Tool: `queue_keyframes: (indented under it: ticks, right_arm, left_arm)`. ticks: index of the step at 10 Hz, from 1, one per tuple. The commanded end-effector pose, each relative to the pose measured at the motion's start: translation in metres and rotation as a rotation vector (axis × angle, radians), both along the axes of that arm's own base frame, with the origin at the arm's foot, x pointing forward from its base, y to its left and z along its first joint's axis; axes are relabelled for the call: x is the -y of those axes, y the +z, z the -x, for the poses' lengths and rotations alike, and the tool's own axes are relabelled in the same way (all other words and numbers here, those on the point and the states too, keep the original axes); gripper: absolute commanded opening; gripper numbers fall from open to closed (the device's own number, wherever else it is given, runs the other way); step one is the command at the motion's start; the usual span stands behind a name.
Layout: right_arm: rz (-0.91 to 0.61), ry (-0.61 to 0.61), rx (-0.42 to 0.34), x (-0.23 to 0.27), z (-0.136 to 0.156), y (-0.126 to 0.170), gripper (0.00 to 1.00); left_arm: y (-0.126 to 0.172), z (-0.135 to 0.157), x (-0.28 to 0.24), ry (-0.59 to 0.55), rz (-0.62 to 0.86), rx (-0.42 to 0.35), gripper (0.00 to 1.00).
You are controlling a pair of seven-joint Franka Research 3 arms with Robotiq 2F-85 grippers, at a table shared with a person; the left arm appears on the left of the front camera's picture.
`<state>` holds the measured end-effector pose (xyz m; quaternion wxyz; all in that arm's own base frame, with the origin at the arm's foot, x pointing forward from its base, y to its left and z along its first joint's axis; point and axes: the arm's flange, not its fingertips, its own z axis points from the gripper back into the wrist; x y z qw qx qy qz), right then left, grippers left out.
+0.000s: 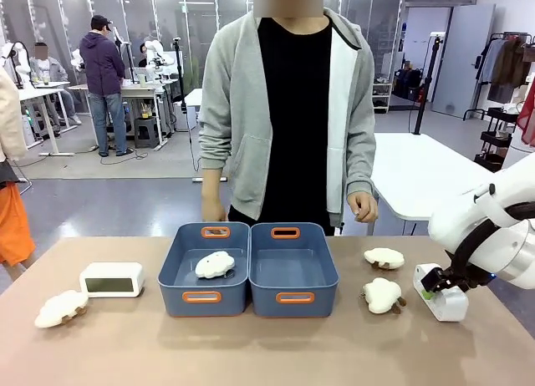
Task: Sort the digital clocks into the basket.
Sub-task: Pick up the Digital clock from the table and place it into the empty Plastic storage basket.
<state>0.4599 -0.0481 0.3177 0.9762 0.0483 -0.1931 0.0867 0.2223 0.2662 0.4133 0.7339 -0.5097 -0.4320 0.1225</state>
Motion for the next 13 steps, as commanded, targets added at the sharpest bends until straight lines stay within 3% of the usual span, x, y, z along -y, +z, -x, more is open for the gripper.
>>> queue_keyframes:
  ticks: [1, 2, 4, 5, 6, 7, 10, 13]
  right_arm:
    - [-0.006, 0.000, 0.016, -0.004, -0.004, 0.002, 0.17]
    - [-0.008, 0.000, 0.011, -0.004, -0.003, 0.001, 0.00]
    - [-0.019, -0.005, 0.012, -0.005, -0.004, 0.003, 0.00]
    - [-0.030, -0.004, 0.012, -0.005, -0.003, 0.007, 0.06]
    - [-0.034, 0.000, 0.019, -0.005, -0.002, 0.011, 0.00]
    - [-0.062, -0.005, 0.046, -0.007, 0.003, 0.024, 0.00]
    - [-0.261, 0.113, 0.151, -0.014, 0.041, 0.119, 0.00]
    - [-0.299, 0.225, 0.230, -0.028, 0.072, 0.154, 0.00]
  left_arm:
    - [0.002, 0.000, -0.001, 0.000, 0.010, 0.022, 1.00]
    - [0.002, 0.000, -0.001, 0.000, 0.010, 0.022, 1.00]
    - [0.002, 0.000, -0.001, 0.000, 0.010, 0.022, 1.00]
    - [0.002, 0.000, -0.001, 0.000, 0.010, 0.022, 1.00]
    - [0.002, 0.000, -0.001, 0.000, 0.010, 0.022, 1.00]
    - [0.002, 0.000, -0.001, 0.000, 0.010, 0.022, 1.00]
    - [0.002, 0.000, -0.001, 0.000, 0.010, 0.022, 1.00]
    - [0.002, 0.000, -0.001, 0.000, 0.010, 0.022, 1.00]
